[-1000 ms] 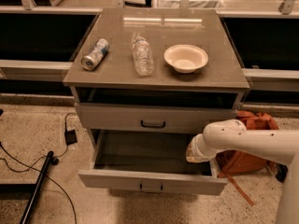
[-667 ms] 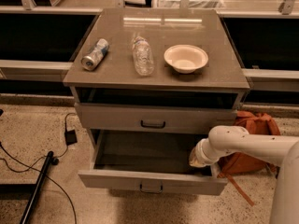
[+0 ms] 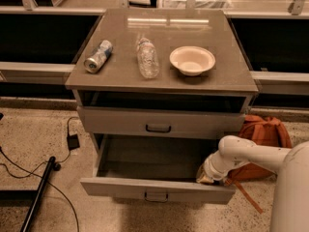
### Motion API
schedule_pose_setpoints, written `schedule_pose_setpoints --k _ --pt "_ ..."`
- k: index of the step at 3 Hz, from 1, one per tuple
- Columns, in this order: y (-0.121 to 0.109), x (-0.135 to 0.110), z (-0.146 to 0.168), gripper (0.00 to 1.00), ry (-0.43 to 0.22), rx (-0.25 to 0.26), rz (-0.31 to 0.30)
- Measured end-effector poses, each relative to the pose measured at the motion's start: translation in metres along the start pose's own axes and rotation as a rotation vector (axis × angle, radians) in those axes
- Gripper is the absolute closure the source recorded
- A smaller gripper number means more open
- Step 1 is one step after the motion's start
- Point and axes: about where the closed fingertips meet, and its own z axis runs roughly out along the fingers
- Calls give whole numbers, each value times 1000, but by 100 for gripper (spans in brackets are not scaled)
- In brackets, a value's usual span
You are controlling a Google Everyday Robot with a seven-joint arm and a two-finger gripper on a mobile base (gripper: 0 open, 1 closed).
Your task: Open middle drawer
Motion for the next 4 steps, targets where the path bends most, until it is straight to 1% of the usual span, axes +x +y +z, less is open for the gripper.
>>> schedule_pose_setpoints --k 1,2,3,4 --pt "1 -1 0 100 1 -5 -2" --pt "18 -8 -1 100 13 -45 -20" --pt "41 -19 1 100 16 -117 -37" --pt "60 -29 3 100 6 -179 -49"
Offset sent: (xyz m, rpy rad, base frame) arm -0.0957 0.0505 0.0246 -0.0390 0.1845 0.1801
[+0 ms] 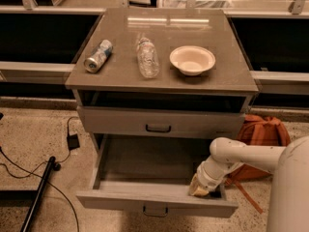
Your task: Open middle drawer
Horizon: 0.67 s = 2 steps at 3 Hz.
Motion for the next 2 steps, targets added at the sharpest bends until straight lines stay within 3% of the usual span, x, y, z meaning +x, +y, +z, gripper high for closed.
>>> schedule_pose_setpoints --k 2 --pt "47 -24 -3 100 -58 -118 -35"
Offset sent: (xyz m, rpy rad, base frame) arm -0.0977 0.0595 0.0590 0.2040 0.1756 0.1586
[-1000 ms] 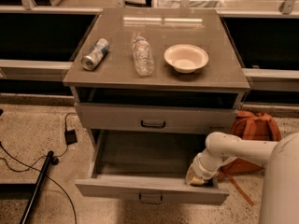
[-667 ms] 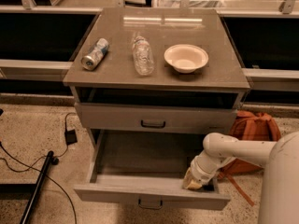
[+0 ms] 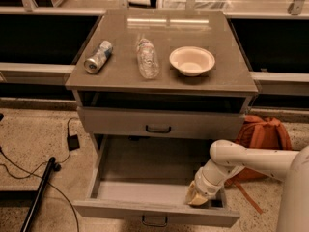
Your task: Open middle drawer
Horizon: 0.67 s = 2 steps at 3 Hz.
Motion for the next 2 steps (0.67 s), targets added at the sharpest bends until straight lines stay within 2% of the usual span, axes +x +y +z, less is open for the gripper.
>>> schedule_pose_setpoints --k 1,2 --pt "14 -25 -12 100 -30 21 -75" --pt "36 -74 -37 84 -65 114 -230"
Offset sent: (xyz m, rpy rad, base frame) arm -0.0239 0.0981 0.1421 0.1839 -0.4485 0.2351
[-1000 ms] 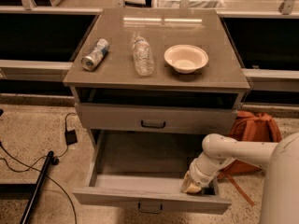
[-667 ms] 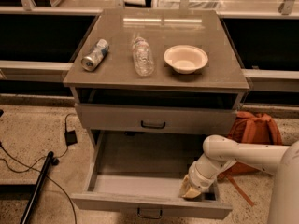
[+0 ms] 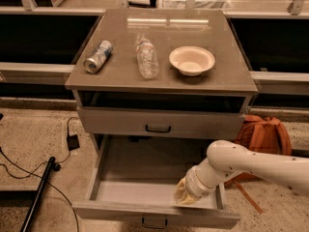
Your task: Open middle drawer
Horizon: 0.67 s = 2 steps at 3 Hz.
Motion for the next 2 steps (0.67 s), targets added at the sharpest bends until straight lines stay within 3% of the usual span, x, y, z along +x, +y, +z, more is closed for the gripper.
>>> schedule_pose_setpoints --k 1,2 --pt "-2 -13 0 61 -8 10 -28" --pt "-2 -13 0 30 -7 10 -27"
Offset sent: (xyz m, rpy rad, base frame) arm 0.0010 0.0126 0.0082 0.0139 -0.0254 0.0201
